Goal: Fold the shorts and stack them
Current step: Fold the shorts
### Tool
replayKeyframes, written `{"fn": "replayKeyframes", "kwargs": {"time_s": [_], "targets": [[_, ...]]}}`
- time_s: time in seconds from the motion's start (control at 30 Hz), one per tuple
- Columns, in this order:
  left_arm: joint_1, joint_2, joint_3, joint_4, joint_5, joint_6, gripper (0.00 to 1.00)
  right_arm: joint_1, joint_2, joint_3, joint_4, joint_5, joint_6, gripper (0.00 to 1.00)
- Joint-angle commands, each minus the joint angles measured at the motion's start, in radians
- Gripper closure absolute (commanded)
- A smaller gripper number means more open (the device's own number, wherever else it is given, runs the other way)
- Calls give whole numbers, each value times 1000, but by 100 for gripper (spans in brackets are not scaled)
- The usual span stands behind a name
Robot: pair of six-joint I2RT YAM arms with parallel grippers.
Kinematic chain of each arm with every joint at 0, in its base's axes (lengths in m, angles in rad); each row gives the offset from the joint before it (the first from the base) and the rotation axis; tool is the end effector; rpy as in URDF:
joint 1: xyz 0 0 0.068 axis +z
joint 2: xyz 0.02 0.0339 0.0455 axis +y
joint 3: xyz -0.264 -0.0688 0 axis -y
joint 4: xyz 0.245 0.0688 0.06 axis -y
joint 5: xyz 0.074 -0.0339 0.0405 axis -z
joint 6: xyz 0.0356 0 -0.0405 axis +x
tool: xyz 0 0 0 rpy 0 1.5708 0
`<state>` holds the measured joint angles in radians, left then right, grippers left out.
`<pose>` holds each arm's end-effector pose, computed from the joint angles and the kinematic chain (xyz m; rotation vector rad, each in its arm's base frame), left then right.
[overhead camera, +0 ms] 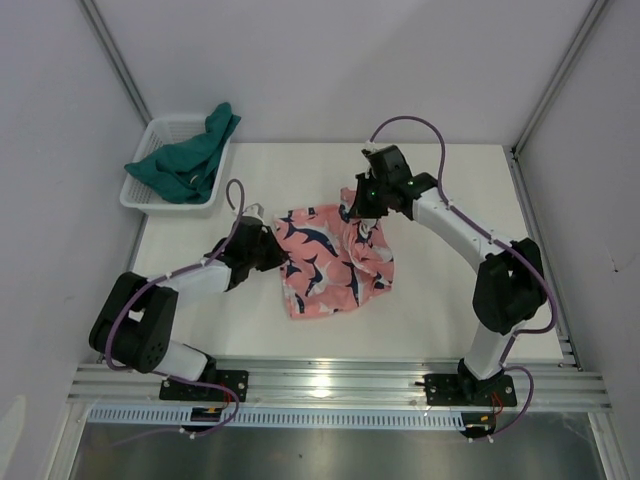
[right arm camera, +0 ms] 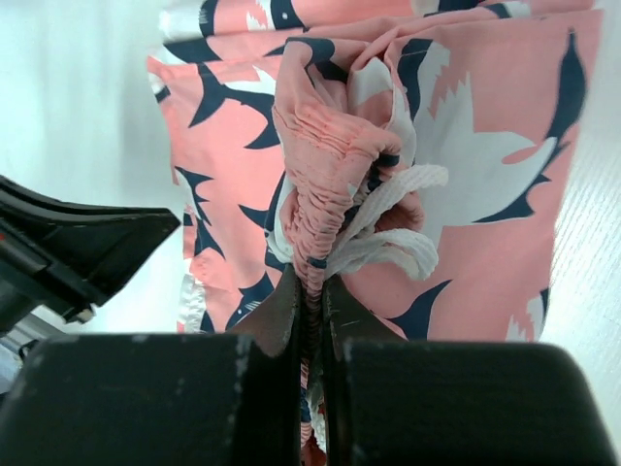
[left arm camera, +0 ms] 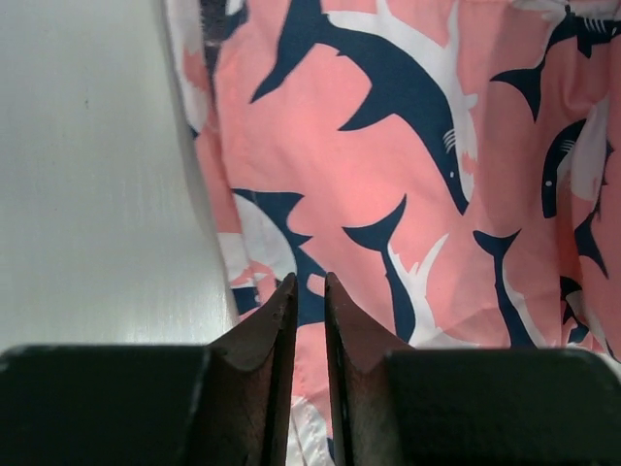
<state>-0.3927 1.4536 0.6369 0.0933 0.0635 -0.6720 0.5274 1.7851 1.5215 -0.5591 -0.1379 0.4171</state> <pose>0.2603 -0.1103 0.1657 -0.2965 2.3538 -0.6080 0.3455 0.2069 0.2855 -0.2031 2.4632 0.5931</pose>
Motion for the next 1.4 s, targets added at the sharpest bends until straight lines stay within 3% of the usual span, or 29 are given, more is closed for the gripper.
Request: {"fn": "replayKeyframes", "kwargs": {"time_s": [0.0,0.9,1.17,1.37], "targets": [[-5,-32,-6,-23,-19,28,81,16,-55,81,-24,-31,0,100],[-6,165,44,25,-2,48,83,28,-118,164,-73,-54,-1,100],[-12,182,56,29,4,48,83,66,-99,158,-44,-60,26,100],[-17,180,58,29,6,45,84,85,-52,100,70,-103,84,100]]}}
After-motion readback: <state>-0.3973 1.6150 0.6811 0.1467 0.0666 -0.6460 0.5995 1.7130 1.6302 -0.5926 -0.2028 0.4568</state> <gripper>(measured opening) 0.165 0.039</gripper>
